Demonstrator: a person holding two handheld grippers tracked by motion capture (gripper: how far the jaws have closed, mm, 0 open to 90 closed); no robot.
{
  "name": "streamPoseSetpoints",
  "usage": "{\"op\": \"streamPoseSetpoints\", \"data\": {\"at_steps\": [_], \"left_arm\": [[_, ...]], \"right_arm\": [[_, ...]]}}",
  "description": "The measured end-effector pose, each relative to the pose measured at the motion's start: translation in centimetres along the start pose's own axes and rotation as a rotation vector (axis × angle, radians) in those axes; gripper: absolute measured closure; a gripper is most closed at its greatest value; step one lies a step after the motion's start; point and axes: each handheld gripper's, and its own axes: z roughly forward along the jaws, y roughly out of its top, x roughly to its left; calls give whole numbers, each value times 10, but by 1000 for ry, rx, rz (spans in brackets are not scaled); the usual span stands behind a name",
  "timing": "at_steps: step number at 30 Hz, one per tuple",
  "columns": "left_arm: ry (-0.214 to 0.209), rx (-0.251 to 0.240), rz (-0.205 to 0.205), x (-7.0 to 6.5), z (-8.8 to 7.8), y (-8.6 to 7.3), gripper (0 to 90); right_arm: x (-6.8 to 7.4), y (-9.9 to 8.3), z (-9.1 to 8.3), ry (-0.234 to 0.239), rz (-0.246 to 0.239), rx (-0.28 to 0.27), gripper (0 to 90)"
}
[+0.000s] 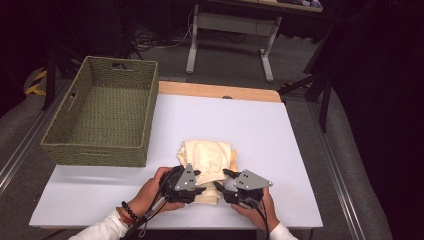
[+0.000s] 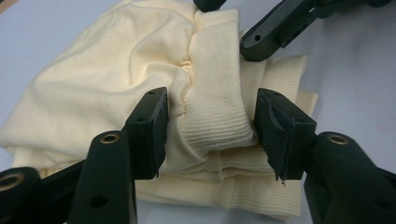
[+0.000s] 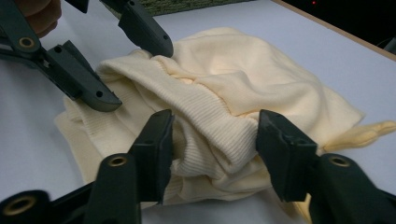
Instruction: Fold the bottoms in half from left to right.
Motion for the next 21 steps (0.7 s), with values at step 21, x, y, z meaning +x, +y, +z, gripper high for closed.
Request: {"op": "streamPoseSetpoints", "data": {"at_steps": [21], "left_arm": [[4,-69,11,-1,-19,9,570]], "right_arm": [[3,12,-10,6,-55,-35,817]]}}
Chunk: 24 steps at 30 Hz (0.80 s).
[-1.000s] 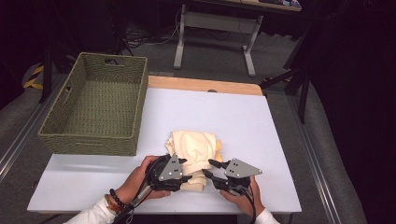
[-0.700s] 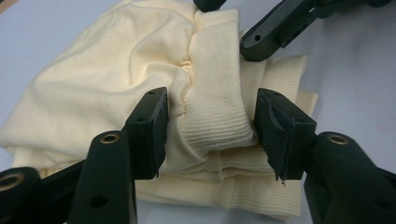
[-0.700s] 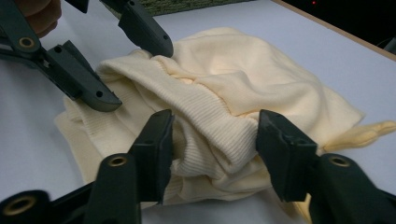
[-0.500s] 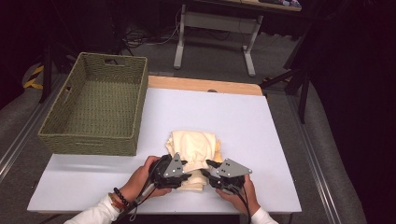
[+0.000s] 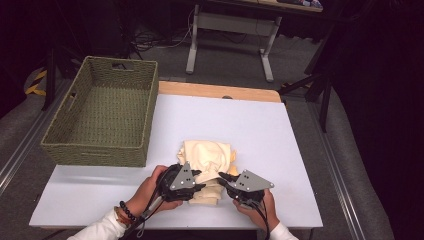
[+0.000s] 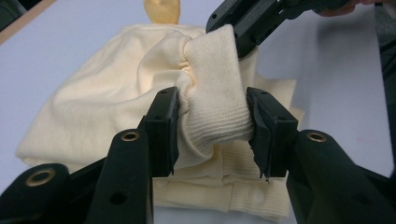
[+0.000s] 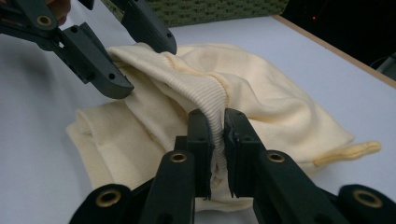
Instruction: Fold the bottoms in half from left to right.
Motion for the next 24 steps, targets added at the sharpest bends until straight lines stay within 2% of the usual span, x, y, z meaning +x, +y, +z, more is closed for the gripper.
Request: {"op": "streamPoseSetpoints", "data": {"at_steps": [5,8,11,14,17,21,24], "left_arm": [[-2,-28,7,-2,-12,5,567],[-11,-22,25,-6,-15,5,565],[-31,-7,24,-11,-15,3,562],[-41,20,41,-16,-10,-2,557],[-63,34,30,-17,-6,-8,553],[-65,39,26,-18,-2,-12,549],[-64,42,28,-19,-1,-15,545]], "right_arm": [[3,8,-9,5,-8,-35,820],[6,9,-13,13,-15,-37,820],[10,7,-15,30,-19,-23,820],[14,3,-15,50,-9,-3,819],[18,-1,-14,52,-16,17,816],[19,-6,-12,57,-12,30,807],[20,-8,-10,65,-26,45,782]]}}
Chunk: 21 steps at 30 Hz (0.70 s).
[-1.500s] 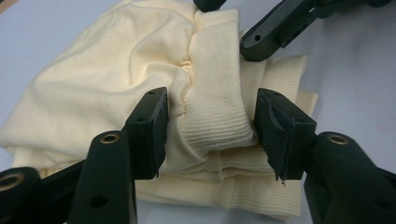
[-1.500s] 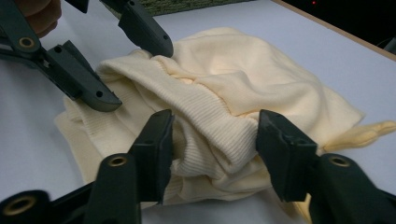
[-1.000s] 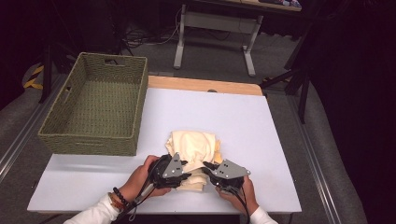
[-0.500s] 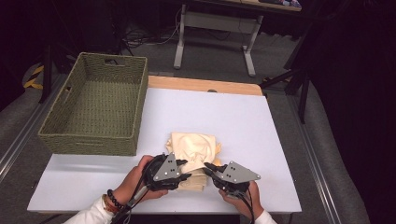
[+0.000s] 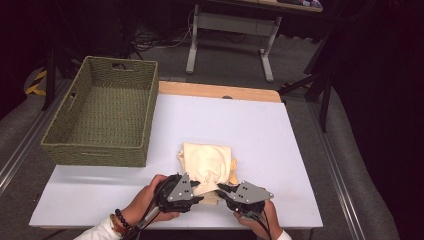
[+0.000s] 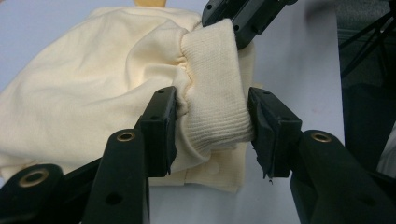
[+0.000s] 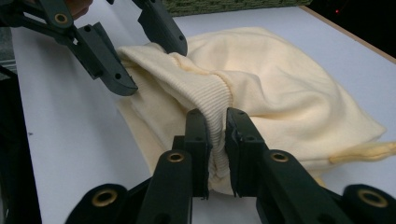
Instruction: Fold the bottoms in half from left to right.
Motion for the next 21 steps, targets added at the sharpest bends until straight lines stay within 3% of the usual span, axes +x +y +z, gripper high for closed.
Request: {"op": "streamPoseSetpoints", "data": {"at_steps": [9,14,16,17,18,21], "left_arm": [[-21,-70,-43,4,-18,3,511],[-43,-115,-55,3,-33,5,552],[-23,-129,-43,2,-38,6,649],[13,-147,-33,2,-42,7,714],[18,-160,-38,3,-43,8,789],[22,-157,-50,9,-37,12,864]], "right_arm": [[-7,4,-11,26,44,-61,743],[-13,11,-25,28,67,-113,797],[-15,14,-29,29,73,-133,834],[-16,16,-29,26,73,-137,843],[-17,18,-29,20,67,-137,854],[-21,22,-25,15,69,-129,881]]}}
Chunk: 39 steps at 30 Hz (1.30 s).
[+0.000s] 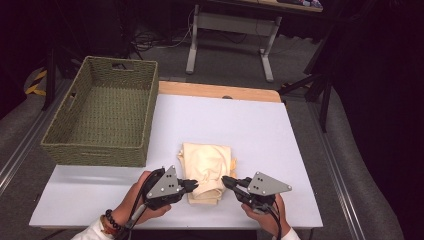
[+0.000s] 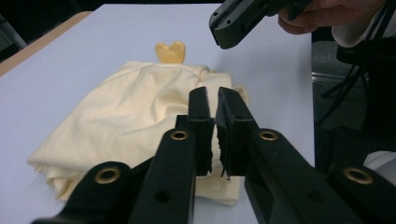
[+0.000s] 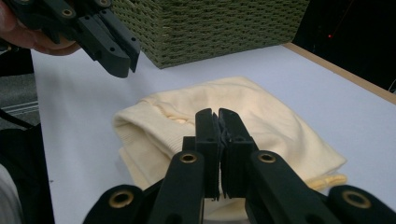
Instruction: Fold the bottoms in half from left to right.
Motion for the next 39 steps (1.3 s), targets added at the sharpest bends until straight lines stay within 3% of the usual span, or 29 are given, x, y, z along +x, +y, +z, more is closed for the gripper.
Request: {"op": "streamPoseSetpoints", "data": {"at_steps": [4,8,13,19,23,28,31,39], "left_arm": [[17,28,-21,8,15,-3,865],[7,31,-63,14,26,-8,856],[-7,81,-27,10,30,-11,853],[-44,129,-15,8,35,-15,853],[-61,159,9,7,40,-18,880],[-89,160,11,8,42,-22,896],[-107,146,-13,10,42,-25,896],[-101,137,-24,10,43,-26,897]], "right_arm": [[-6,3,15,7,9,31,900],[-10,0,29,12,21,60,900],[-8,-6,39,28,14,96,900],[-2,-14,41,48,7,140,900],[0,-22,42,69,29,154,900],[1,-27,41,75,36,147,900],[3,-28,41,66,18,145,900],[4,-29,41,52,0,138,900]]}}
